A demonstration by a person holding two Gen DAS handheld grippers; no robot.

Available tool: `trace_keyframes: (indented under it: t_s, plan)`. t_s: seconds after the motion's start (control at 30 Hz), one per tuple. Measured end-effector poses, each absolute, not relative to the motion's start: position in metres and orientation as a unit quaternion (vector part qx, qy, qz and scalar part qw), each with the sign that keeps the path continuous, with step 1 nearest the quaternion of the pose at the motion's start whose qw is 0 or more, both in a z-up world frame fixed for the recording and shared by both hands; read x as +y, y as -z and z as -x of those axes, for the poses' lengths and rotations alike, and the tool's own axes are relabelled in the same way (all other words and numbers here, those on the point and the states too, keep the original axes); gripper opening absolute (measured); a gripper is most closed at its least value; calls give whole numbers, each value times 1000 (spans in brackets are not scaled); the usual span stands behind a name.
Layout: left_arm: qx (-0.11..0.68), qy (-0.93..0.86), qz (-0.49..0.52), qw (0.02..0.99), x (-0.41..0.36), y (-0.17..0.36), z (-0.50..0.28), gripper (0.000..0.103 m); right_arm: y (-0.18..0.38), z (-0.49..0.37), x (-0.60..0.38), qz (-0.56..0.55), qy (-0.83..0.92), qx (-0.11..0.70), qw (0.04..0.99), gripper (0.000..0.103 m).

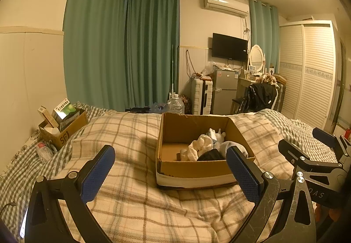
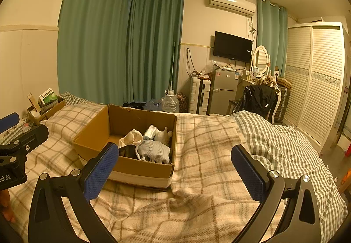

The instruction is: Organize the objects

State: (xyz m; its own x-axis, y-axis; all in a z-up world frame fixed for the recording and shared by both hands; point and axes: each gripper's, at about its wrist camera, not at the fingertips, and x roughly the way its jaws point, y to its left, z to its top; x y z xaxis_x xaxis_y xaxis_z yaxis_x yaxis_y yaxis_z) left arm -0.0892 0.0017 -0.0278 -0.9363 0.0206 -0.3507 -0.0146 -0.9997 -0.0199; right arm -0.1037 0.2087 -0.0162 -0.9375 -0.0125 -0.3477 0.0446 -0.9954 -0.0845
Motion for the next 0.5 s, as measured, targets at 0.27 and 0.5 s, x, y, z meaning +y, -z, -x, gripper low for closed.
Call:
trace_keyframes:
  t_s: [0.27,0.5]
  plan:
    - [-7,-983,183,14,2,30,90,103,16,104,209,-176,983,45,15,103]
    - [-5,-983,181,8,1,31,89,103,17,103,208,-177,983,47,14,103]
